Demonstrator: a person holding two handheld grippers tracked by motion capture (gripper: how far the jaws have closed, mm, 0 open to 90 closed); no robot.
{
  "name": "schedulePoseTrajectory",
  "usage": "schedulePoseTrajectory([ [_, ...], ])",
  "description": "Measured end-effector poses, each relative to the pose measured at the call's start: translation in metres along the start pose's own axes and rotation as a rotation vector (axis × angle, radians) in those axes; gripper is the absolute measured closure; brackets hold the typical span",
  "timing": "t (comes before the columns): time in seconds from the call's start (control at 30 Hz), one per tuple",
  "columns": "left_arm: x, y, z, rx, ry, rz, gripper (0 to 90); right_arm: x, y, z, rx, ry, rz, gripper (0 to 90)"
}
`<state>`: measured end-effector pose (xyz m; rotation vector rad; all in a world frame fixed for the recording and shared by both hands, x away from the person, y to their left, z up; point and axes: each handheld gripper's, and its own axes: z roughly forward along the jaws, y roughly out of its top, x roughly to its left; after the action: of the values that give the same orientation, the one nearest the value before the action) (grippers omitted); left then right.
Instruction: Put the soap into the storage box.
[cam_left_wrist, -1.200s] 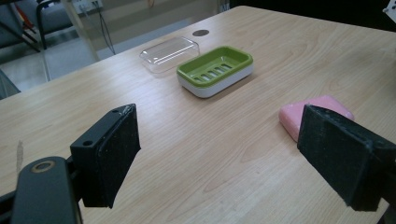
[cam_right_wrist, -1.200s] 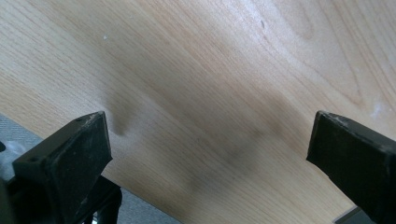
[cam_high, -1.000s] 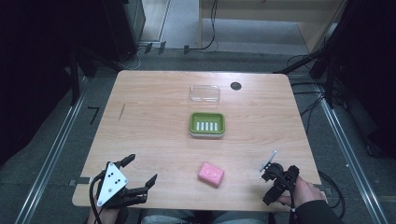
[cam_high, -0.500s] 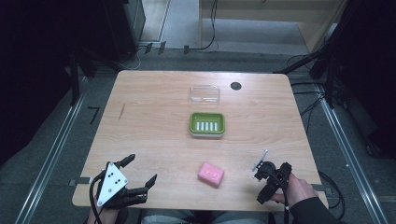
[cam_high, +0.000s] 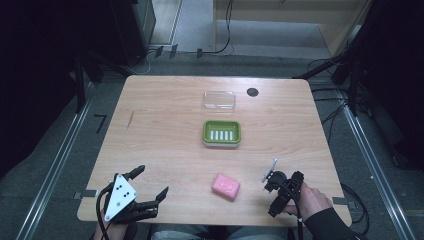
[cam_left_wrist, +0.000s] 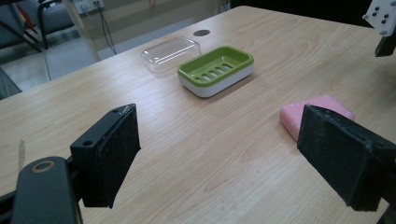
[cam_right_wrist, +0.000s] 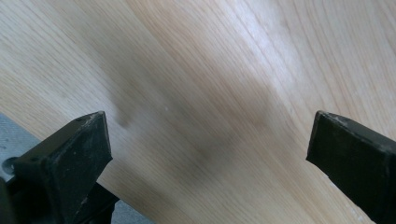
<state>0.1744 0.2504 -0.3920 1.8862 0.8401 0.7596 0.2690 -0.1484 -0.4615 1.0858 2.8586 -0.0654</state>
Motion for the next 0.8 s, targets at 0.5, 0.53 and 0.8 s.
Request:
schedulePoseTrajectory([
  [0.5, 0.000, 0.000, 0.000, 0.002, -0.001, 0.000, 13.9, 0.013, 0.021, -0.002, -0.007, 0.001, -0.055, 0.0],
  [0.53, 0.000, 0.000, 0.001, 0.002, -0.001, 0.002, 13.9, 0.014, 0.022, -0.002, -0.006, 0.000, -0.065, 0.0],
  [0.8, 0.000, 0.000, 0.001, 0.005, -0.002, 0.003, 13.9, 0.021, 0.033, -0.004, -0.016, 0.009, -0.081, 0.0],
])
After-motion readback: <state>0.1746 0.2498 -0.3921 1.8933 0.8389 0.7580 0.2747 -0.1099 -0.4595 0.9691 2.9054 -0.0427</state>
